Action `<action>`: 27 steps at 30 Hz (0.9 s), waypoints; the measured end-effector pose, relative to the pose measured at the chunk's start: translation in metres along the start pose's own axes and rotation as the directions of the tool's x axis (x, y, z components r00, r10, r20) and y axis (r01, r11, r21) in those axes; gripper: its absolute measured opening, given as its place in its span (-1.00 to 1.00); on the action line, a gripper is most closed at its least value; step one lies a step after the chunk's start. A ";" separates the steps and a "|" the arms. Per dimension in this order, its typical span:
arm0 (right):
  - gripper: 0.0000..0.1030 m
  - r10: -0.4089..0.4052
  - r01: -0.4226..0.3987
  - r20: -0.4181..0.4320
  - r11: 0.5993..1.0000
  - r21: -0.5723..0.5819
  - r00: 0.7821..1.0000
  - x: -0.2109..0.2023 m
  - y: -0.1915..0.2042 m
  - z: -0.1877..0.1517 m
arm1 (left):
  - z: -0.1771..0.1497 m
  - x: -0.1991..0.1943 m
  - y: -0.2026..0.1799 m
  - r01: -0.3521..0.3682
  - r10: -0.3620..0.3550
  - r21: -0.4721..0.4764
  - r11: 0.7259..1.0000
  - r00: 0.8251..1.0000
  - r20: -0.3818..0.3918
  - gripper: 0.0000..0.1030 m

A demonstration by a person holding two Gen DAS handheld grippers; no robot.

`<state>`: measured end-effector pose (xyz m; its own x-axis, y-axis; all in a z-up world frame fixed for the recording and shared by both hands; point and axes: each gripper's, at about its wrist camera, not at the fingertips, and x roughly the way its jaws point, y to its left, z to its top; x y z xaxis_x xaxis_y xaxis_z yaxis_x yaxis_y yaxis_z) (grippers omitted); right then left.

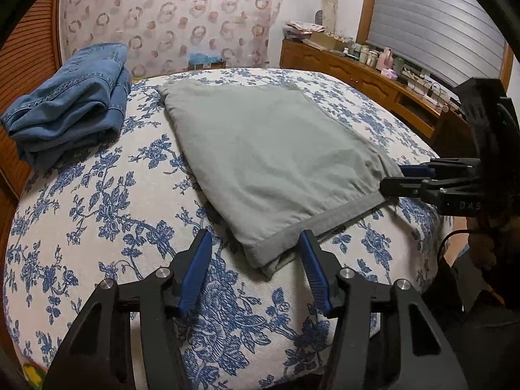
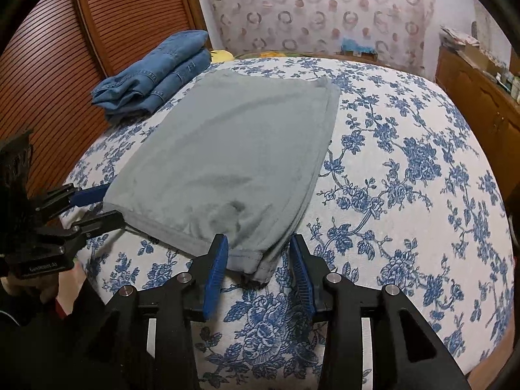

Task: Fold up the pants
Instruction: 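Close both tools on the folded edge of the pants, then lift the held edge and fold it over the pants with both tools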

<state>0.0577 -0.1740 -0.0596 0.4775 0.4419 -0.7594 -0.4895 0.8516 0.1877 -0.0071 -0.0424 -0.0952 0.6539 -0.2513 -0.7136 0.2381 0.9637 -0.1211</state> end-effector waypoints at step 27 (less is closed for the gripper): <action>-0.77 0.084 -0.083 0.134 0.996 -0.016 0.987 -0.045 0.000 -0.002 | 0.026 -0.056 -0.018 0.077 -0.082 0.037 0.996 0.982 0.171 -0.80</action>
<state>0.0349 -0.1939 -0.0265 0.5280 0.5456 -0.6508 -0.5390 0.8075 0.2396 -0.0294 -0.0483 -0.0344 0.7456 -0.3414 -0.5723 0.3140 0.9375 -0.1500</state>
